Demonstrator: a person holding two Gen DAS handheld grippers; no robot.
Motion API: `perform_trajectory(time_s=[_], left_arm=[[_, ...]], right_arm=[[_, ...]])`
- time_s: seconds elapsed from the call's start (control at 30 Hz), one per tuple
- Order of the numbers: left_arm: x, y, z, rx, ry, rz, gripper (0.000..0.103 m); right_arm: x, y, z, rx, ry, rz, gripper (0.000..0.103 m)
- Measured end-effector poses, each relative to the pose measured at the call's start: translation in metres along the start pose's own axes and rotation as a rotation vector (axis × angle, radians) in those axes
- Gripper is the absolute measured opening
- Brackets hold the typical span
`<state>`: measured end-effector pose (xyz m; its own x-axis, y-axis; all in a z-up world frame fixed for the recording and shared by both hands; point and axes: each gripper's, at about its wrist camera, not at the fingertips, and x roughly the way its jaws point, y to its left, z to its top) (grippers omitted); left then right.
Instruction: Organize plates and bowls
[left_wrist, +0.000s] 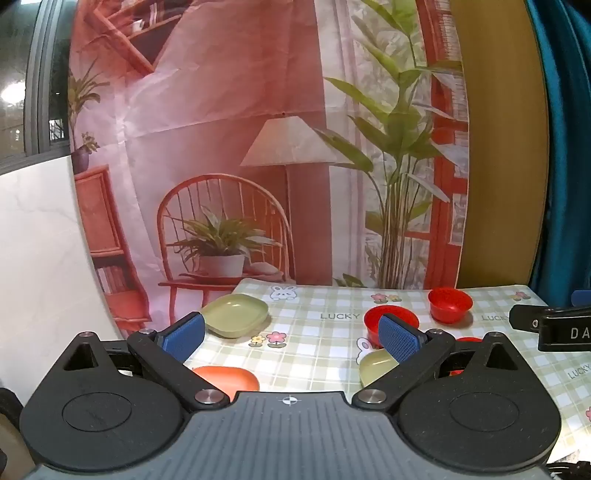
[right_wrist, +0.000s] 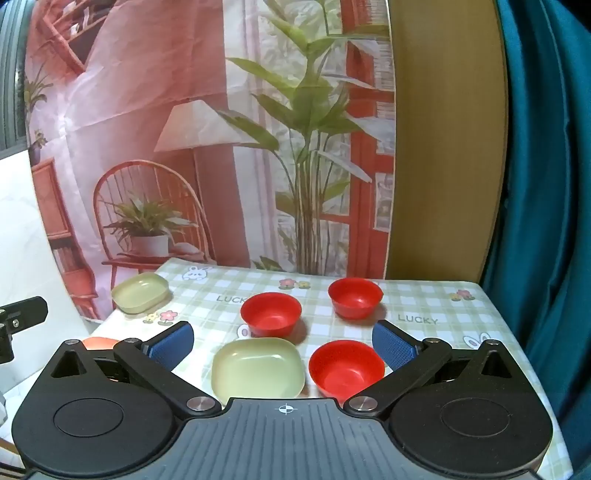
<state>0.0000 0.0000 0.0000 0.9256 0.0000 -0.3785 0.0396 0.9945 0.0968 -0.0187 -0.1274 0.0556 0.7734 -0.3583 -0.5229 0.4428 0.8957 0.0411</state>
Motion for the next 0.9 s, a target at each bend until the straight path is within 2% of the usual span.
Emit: perform_trajectory(time_s=[0.4,0.9], left_arm=[[0.0,0.012,0.007,-0.012,-0.002,-0.006,0.101],[-0.003,0.003,0.002,-0.012,-0.019,0.009,0.101]], right_arm=[[-0.001,-0.003,-0.001,0.0,-0.008,-0.001,0.103],[-0.002,-0.005,-0.001,0.001,-0.012,-0.002,0.103]])
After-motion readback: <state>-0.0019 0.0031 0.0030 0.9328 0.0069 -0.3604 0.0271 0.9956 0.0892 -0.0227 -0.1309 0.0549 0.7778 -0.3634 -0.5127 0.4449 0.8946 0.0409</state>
